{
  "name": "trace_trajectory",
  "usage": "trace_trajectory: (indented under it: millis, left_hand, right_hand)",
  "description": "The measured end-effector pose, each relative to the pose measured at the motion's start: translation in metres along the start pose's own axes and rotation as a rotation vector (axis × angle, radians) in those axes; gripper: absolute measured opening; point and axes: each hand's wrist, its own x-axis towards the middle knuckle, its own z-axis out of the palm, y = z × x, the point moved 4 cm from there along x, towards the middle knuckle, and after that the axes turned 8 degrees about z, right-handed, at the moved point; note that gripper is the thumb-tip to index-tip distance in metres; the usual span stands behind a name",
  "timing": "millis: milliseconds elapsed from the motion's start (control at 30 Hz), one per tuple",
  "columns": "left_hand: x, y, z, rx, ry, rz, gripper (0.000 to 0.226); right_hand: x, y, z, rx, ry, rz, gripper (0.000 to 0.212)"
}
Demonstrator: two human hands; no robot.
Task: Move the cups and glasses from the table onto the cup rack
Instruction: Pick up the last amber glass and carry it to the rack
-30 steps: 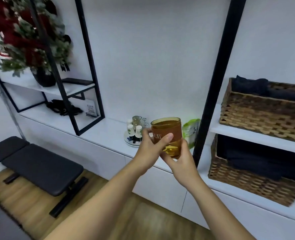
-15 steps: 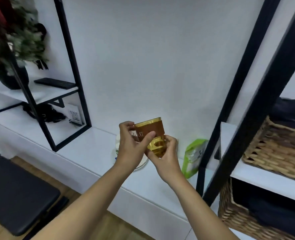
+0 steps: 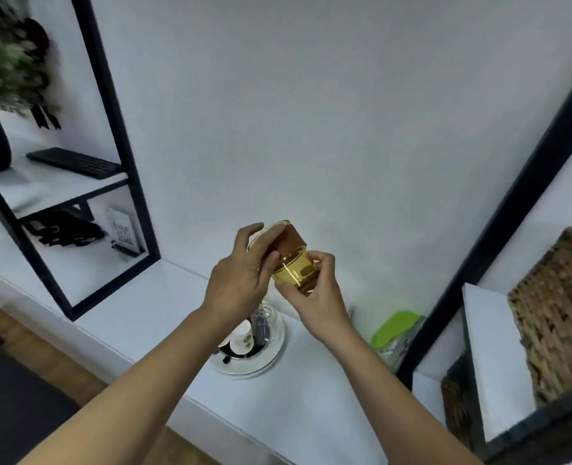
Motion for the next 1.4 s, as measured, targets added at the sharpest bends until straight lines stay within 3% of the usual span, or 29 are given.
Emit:
trace_trajectory:
  millis: [267, 433, 667, 900, 1233, 1400]
  left_hand:
    - [0.053, -0.082, 0.028, 0.024, -0.156, 0.060, 0.049]
    - [0.073, -0.150, 0.054, 0.014, -0.191, 0.064, 0.048]
    - [0.070, -0.210, 0.125, -0.211, -0.474, 0.034, 0.050]
    - [0.065, -0.242, 0.170, -0.367, -0.656, -0.089, 0.051]
    - [0.062, -0.272, 0.208, -0.251, -0.881, -0.186, 0.038]
    - [0.056, -0.280, 0.224, -0.174, -1.004, -0.197, 0.047]
  right_hand:
    - [0.082, 0.006, 0.026, -0.140, 0.104, -0.006, 0.066]
    - [0.131, 0.021, 0.056, -0.352, 0.059, 0.047, 0.072]
    - [0.173, 0.078, 0.093, -0.564, 0.015, 0.202, 0.074]
    - [0.198, 0.124, 0.109, -0.682, -0.051, 0.352, 0.078]
    - [0.215, 0.167, 0.139, -0.794, -0.190, 0.488, 0.092]
    - [0.217, 0.191, 0.155, -0.909, -0.256, 0.515, 0.090]
